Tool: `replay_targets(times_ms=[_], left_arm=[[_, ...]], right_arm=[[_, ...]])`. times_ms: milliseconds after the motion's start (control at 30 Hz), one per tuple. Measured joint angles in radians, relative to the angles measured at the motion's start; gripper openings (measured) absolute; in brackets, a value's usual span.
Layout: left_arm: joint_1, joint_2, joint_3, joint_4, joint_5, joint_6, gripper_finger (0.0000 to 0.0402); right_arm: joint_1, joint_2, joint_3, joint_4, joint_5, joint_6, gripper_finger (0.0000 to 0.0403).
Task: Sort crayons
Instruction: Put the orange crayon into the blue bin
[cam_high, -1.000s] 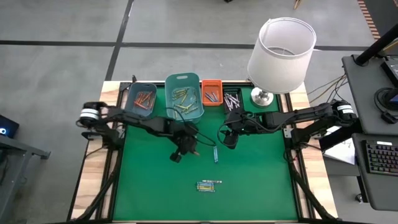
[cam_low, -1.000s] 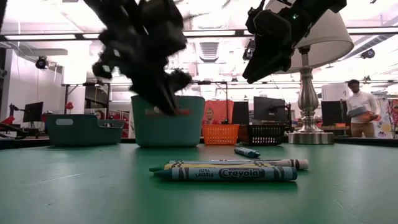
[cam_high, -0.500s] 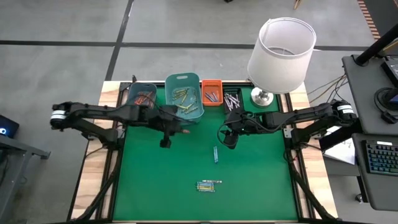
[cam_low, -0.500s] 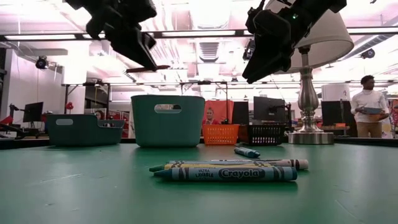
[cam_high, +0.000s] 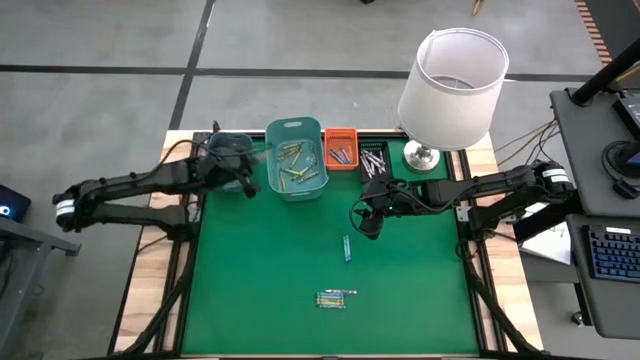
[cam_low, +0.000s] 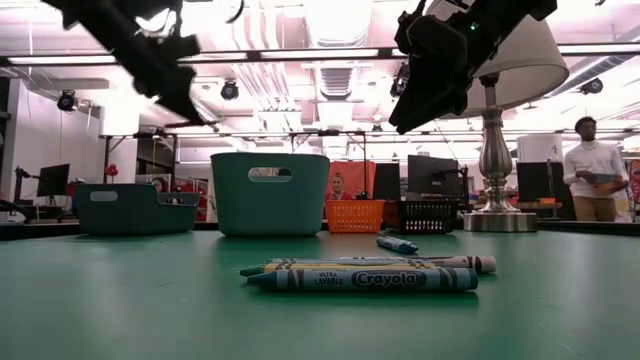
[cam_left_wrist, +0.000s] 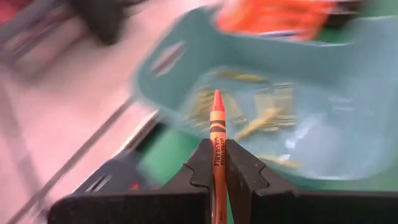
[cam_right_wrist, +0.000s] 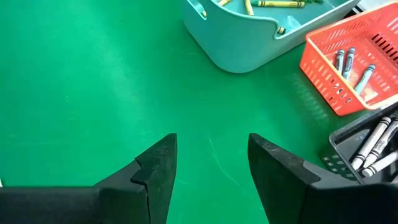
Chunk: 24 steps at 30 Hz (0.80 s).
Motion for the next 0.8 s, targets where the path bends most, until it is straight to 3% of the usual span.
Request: replay_targets(times_ms=[100, 333, 800], left_arm=[[0.083, -0.033, -0.05, -0.001, -0.05, -0.066, 0.0], [0.267, -0.022, -0.124, -0.003, -0.01, -0.141, 0.0], [0.381, 0.097, -0.117, -0.001, -0.029, -0.133, 0.0]], right_arm=[[0.0, 0.0, 0.0, 0.0, 0.0, 0.0, 0.0187], [0.0, 0.0, 0.0, 0.002, 0.001, 0.001, 0.0187], [0.0, 0.0, 0.0, 0.004, 0.009, 0.002, 0.0187]])
